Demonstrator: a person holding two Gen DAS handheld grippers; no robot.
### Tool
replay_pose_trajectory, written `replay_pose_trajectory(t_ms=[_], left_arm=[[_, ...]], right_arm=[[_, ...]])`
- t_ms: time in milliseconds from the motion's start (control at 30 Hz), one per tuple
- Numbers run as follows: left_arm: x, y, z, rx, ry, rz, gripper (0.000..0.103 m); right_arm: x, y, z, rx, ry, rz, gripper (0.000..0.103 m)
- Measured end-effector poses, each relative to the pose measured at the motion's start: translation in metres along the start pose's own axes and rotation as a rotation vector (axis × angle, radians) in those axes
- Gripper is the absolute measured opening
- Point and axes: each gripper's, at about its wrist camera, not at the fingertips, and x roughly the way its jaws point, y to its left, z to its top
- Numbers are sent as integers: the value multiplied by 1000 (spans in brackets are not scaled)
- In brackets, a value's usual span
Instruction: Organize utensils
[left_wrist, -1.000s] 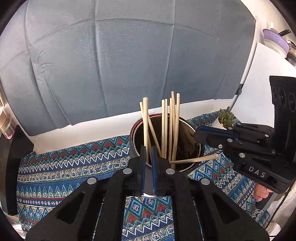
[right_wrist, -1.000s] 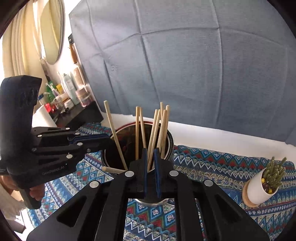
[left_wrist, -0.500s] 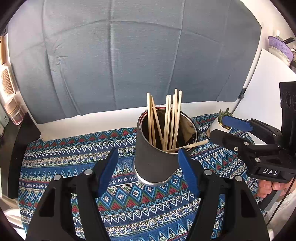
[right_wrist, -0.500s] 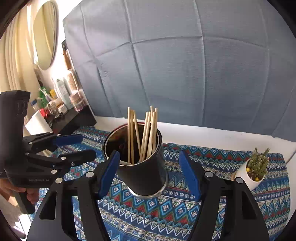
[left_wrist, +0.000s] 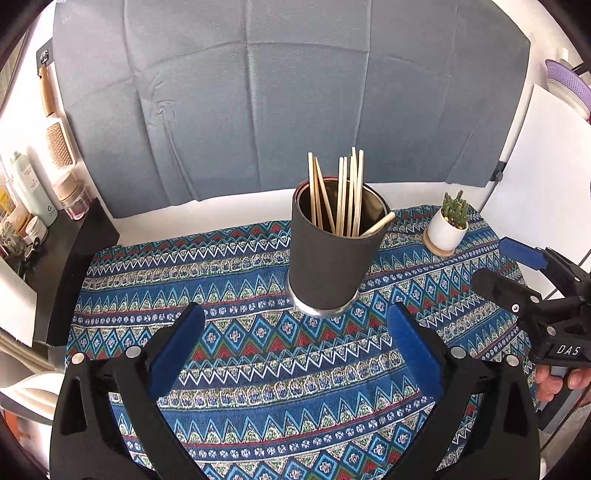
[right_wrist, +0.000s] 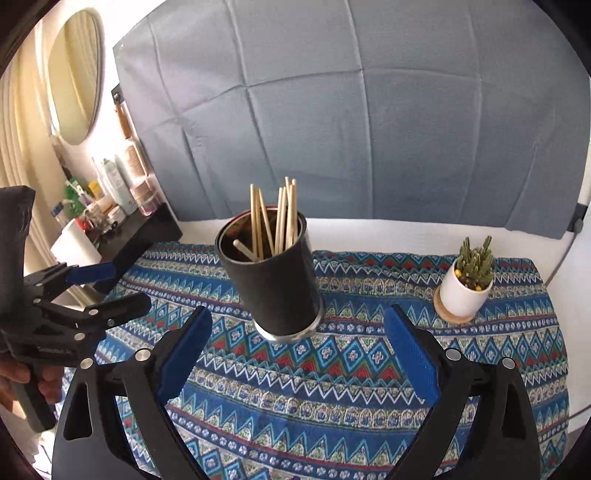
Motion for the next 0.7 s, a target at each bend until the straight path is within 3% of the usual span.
replay_pose_trajectory(t_ms=[300, 700], left_arm=[[-44, -18, -30, 29, -1, 102, 97], [-76, -14, -56, -103, 48, 75, 97]], right_arm=[[-47, 6, -34, 66, 38, -20, 91], [-103, 22, -52, 84, 66, -73, 92]])
